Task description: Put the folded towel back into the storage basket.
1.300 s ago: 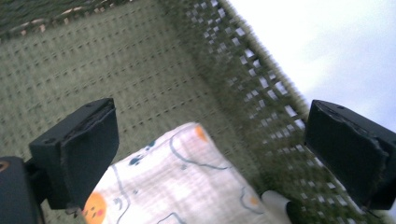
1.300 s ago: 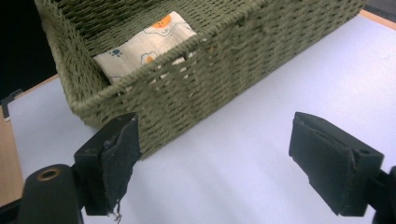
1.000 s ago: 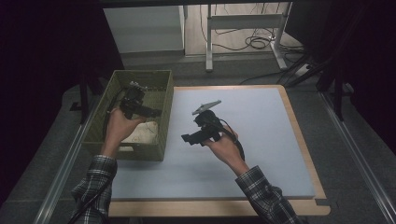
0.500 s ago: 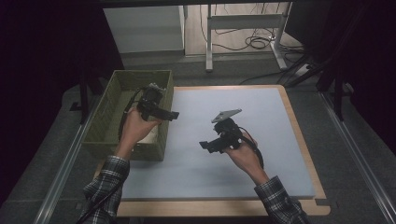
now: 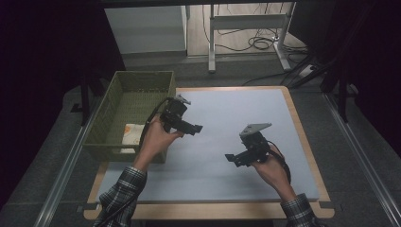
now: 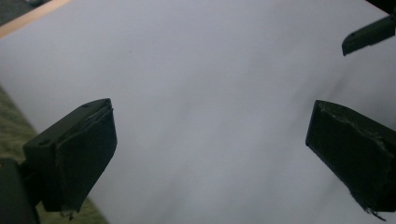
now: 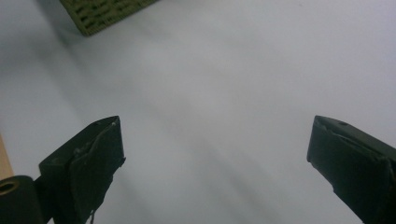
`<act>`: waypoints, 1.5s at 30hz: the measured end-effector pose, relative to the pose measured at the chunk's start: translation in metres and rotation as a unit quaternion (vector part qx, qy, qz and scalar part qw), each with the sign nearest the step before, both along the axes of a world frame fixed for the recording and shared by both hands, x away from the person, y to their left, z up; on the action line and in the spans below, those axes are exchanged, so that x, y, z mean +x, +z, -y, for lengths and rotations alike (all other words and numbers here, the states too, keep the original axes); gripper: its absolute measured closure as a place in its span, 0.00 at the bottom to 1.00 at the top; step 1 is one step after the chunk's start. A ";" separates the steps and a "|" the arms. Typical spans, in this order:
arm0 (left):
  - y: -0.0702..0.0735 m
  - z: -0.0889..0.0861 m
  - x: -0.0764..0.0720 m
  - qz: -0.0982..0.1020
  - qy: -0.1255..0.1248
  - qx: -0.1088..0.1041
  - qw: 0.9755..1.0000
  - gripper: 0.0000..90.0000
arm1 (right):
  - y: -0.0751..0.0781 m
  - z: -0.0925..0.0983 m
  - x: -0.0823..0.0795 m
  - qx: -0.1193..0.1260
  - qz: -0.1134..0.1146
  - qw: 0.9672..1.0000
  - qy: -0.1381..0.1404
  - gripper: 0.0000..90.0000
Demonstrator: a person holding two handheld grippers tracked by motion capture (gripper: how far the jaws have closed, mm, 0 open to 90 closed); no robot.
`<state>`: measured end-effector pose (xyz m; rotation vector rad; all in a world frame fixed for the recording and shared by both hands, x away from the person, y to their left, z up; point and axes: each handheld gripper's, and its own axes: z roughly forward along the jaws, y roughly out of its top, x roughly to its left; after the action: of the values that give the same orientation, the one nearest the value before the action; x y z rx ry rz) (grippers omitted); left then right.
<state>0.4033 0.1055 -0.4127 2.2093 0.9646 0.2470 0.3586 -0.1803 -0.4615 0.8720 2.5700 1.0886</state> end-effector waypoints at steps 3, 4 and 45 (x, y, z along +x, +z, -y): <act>-0.008 0.009 -0.008 -0.001 -0.015 -0.003 1.000 0.02 | -0.005 0.015 -0.006 -0.003 0.002 1.000 -0.008 0.04; -0.010 0.011 -0.011 -0.002 -0.019 -0.006 1.000 0.02 | -0.007 0.019 -0.008 -0.002 0.002 1.000 -0.012 0.04; -0.135 0.016 -0.099 0.035 -0.005 0.012 0.999 0.02 | -0.073 0.056 -0.034 -0.031 0.023 0.999 -0.022 0.03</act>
<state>0.3048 0.0890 -0.5476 2.2106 0.9174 0.3311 0.3243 -0.2365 -0.5343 0.8739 2.5211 0.9984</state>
